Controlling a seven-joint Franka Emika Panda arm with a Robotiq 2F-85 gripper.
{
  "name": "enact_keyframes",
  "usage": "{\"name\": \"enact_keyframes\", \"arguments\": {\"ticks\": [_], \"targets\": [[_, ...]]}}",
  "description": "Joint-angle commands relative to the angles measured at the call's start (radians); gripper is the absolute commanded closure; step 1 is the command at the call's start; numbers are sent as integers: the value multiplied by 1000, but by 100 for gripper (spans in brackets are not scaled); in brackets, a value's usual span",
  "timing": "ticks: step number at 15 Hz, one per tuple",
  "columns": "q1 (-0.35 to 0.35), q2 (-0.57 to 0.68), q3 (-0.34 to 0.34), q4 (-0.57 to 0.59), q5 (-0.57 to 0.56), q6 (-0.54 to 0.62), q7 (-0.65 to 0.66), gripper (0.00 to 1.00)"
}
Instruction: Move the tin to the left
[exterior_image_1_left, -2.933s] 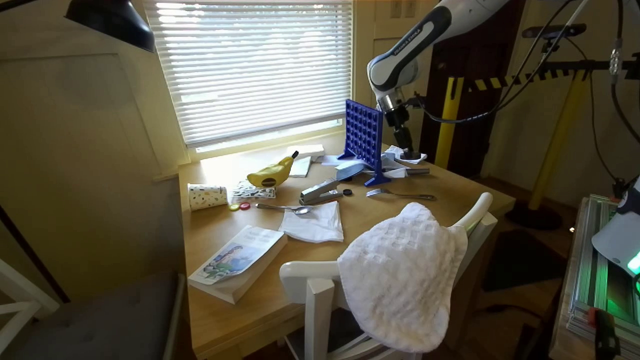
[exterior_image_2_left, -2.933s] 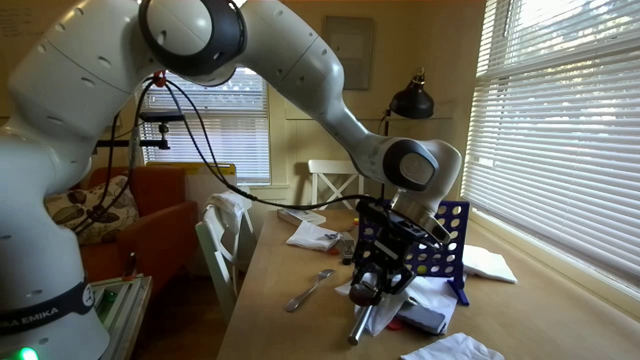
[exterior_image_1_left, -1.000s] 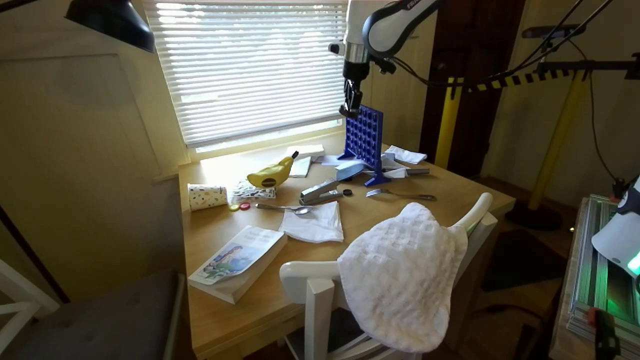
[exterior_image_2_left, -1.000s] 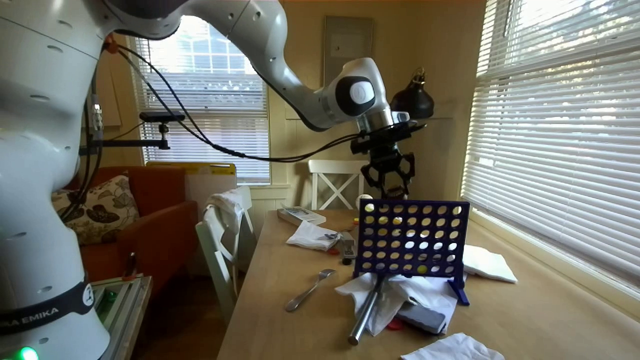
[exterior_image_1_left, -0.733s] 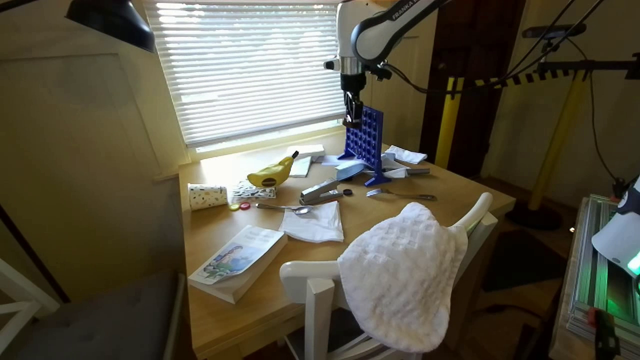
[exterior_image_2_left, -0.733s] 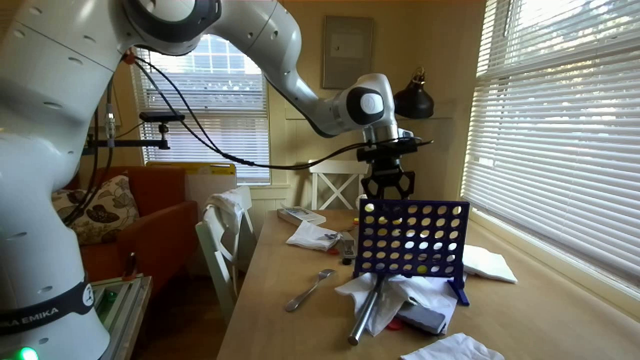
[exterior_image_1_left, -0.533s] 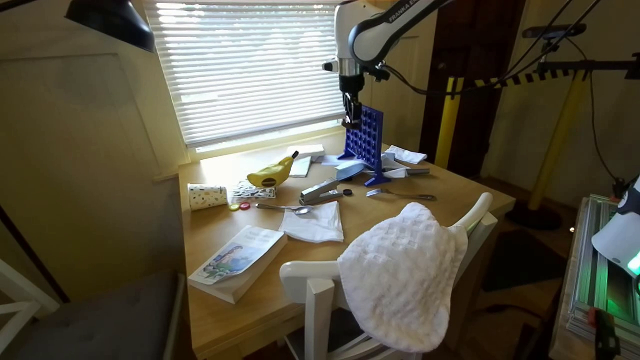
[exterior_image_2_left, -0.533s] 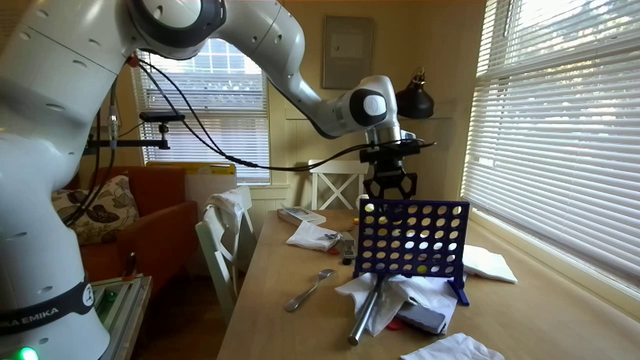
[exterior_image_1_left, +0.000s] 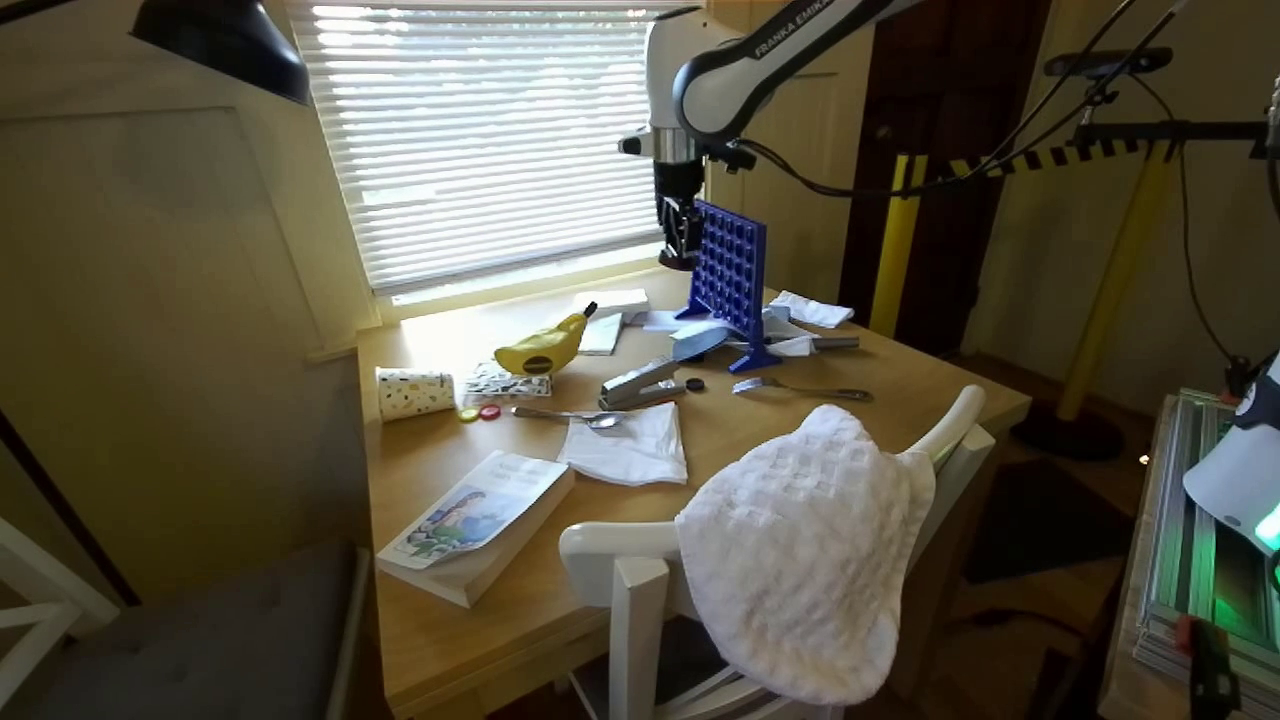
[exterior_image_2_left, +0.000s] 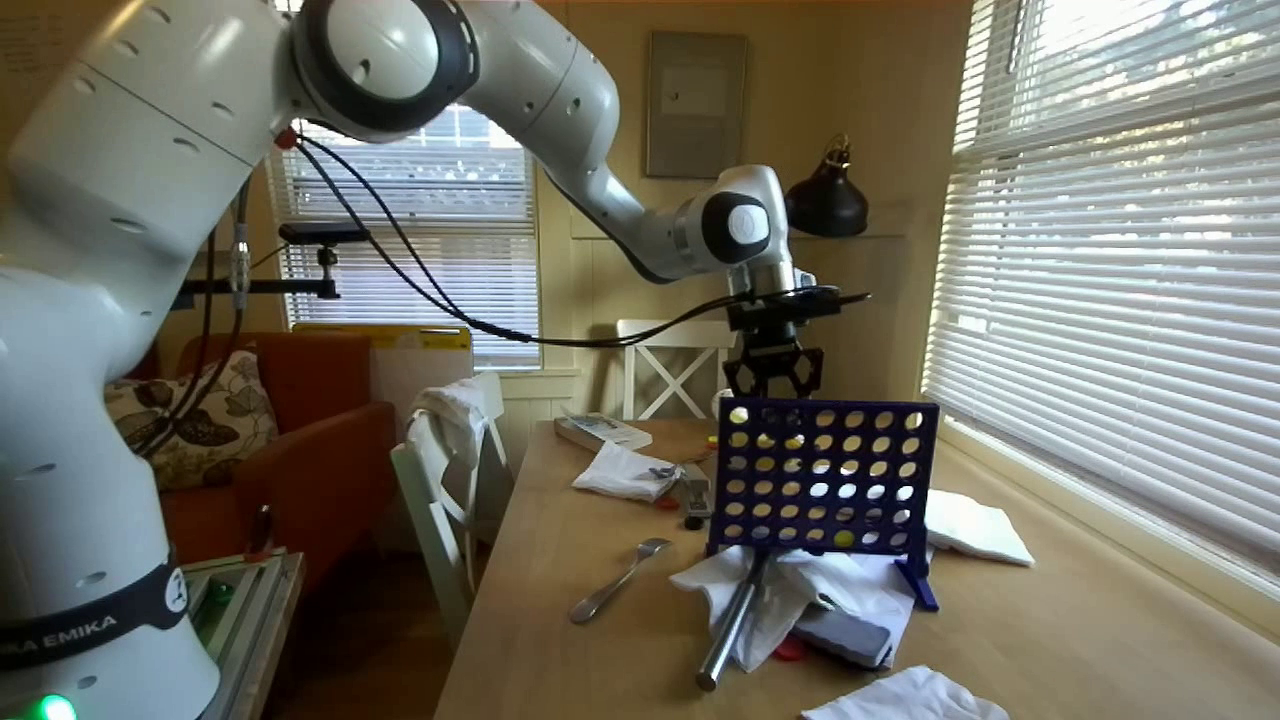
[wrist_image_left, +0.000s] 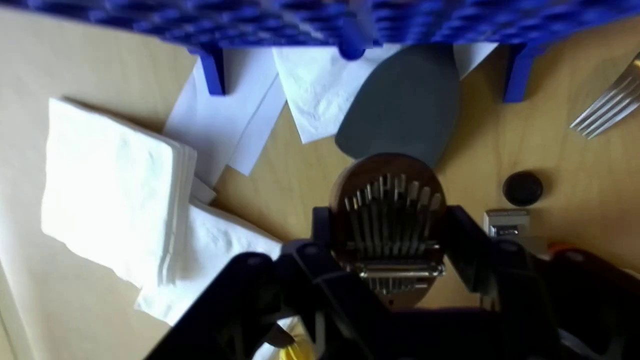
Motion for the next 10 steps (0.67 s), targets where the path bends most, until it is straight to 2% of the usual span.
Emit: {"name": "enact_keyframes", "arguments": {"ticks": [1,6,10], "targets": [[42,175,50,243,40,-116,-165,67],[114,306,90,428,90,-351,-335,67],[172,322,62,472,80,-529,-310,67]]}}
